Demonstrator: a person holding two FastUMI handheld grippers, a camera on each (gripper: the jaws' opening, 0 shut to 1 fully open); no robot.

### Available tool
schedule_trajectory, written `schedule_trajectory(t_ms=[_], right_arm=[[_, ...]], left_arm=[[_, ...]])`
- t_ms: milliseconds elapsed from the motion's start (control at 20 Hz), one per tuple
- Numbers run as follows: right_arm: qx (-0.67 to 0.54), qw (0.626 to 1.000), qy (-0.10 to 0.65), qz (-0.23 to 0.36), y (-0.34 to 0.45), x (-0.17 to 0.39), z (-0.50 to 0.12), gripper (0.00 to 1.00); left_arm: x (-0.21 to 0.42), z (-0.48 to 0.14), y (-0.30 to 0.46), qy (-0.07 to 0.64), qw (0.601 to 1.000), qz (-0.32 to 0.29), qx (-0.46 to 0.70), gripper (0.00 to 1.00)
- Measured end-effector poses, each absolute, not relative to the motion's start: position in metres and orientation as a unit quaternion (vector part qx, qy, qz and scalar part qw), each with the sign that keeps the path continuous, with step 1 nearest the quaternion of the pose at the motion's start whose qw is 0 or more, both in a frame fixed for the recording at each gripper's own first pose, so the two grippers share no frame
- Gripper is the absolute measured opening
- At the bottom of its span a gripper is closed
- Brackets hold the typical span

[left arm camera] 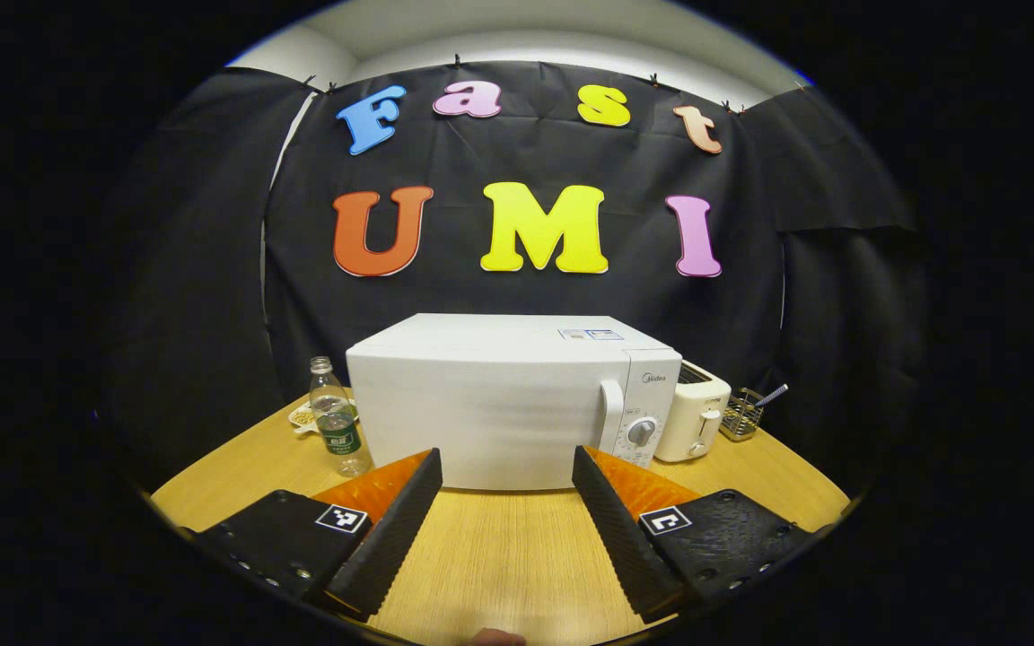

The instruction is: Open the microwave oven with the left hand, put the food in, and close the microwave oven.

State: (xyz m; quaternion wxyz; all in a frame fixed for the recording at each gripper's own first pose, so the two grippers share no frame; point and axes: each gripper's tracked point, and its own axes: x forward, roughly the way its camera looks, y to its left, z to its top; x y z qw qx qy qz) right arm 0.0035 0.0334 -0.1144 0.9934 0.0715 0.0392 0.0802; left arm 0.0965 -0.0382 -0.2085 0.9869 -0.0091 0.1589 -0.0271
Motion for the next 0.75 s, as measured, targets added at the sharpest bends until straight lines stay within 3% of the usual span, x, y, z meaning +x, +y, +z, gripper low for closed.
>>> schedule_trajectory(t_ms=[50,100,150,200,250,300,400,450,500,750], right_arm=[[0.069,0.994,0.036,0.073,0.031,-0.001,-0.111,0.89],[0.064,0.995,0.034,0.067,0.03,-0.005,-0.107,0.89],[0.058,0.996,0.033,0.063,0.03,-0.009,-0.103,1.0],[0.054,0.996,0.031,0.058,0.029,-0.013,-0.1,1.0],[0.047,0.997,0.03,0.052,0.028,-0.016,-0.097,0.89],[0.042,0.998,0.031,0.047,0.027,-0.019,-0.095,1.0],[0.033,0.998,0.036,0.044,0.03,-0.022,-0.092,1.0],[0.029,0.998,0.036,0.046,0.033,-0.024,-0.088,0.89],[0.024,0.998,0.033,0.049,0.036,-0.026,-0.084,1.0],[0.014,0.998,0.011,0.06,0.048,-0.033,-0.067,1.0]], left_arm=[[0.085,-0.2,-0.036,0.156,0.987,-0.03,-0.007,0.94],[0.074,-0.189,-0.033,0.149,0.988,-0.029,-0.004,0.94],[0.066,-0.179,-0.029,0.141,0.99,-0.028,-0.001,0.94],[0.056,-0.173,-0.026,0.143,0.989,-0.025,0.001,0.94],[0.048,-0.164,-0.023,0.141,0.99,-0.022,0.003,0.94],[0.041,-0.154,-0.02,0.138,0.99,-0.022,0.003,0.94],[0.027,-0.131,-0.012,0.122,0.992,-0.014,-0.003,0.94],[0.021,-0.119,-0.006,0.111,0.994,-0.008,-0.003,0.94],[0.014,-0.109,-0.001,0.101,0.995,-0.002,0.0,0.94],[-0.027,-0.075,0.004,0.06,0.998,0.003,0.007,0.94]])
